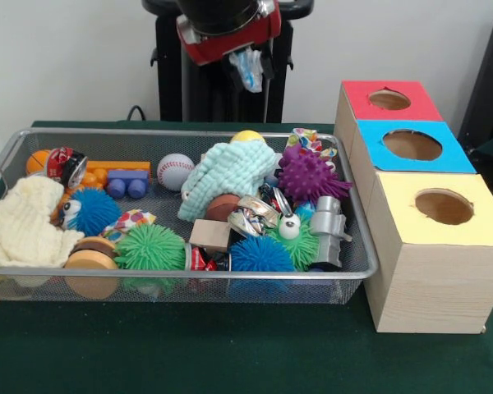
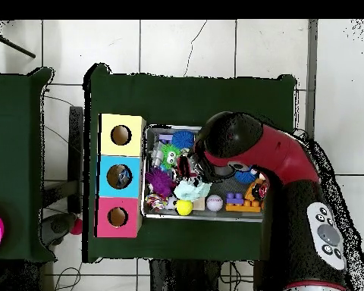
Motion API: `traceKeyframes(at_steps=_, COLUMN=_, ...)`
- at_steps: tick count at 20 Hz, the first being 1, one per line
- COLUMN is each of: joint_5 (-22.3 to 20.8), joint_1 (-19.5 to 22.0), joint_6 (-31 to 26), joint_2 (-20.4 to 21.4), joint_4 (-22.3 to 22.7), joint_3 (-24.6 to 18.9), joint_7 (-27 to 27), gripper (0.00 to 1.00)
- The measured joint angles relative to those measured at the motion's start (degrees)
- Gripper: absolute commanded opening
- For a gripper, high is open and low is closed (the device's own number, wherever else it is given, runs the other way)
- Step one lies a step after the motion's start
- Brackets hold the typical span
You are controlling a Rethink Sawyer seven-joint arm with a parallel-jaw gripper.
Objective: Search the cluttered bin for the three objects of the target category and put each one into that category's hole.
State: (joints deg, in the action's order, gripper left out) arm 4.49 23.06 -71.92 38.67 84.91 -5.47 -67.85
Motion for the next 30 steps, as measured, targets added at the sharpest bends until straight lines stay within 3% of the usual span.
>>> traceKeyframes(at_steps=4, joint_5=0.0, joint_1=-2.5, joint_6=1.8, joint_2=0.5, joint_4=-1.3, joint_3=2.3, joint_7=-0.6, gripper=0.0)
traceKeyframes(at_steps=8, joint_5=1.2, joint_1=-4.4, joint_6=7.6, joint_2=-0.6, joint_4=-1.5, joint_3=3.5, joint_7=-2.7, gripper=0.0)
traceKeyframes(at_steps=10, joint_5=4.6, joint_1=-4.9, joint_6=14.4, joint_2=-1.3, joint_4=-0.4, joint_3=3.3, joint_7=-5.0, gripper=0.0)
traceKeyframes(at_steps=13, joint_5=8.0, joint_1=-4.9, joint_6=20.0, joint_2=-1.7, joint_4=1.0, joint_3=3.0, joint_7=-6.8, gripper=0.0)
traceKeyframes(at_steps=18, joint_5=15.6, joint_1=-4.8, joint_6=33.5, joint_2=-1.9, joint_4=6.5, joint_3=1.9, joint_7=-10.3, gripper=0.0)
traceKeyframes(at_steps=30, joint_5=20.8, joint_1=-7.5, joint_6=35.8, joint_2=-2.6, joint_4=11.1, joint_3=1.3, joint_7=-10.5, gripper=0.0)
